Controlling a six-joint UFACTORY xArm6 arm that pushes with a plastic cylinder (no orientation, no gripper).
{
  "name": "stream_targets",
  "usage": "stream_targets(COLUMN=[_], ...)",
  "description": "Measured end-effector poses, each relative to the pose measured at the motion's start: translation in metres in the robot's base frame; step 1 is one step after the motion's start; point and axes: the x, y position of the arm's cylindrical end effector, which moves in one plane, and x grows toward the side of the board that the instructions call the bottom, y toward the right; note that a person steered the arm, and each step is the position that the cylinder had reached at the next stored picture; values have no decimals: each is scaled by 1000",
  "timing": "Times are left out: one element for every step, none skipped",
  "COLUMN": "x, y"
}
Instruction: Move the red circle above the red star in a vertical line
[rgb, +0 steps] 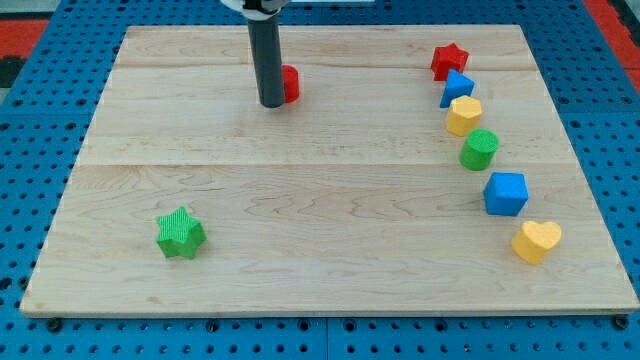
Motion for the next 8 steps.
stream_targets(x=[-36,-39,-40,-52,-72,-86,-97,-108], y=[9,8,9,17,28,27,30,21])
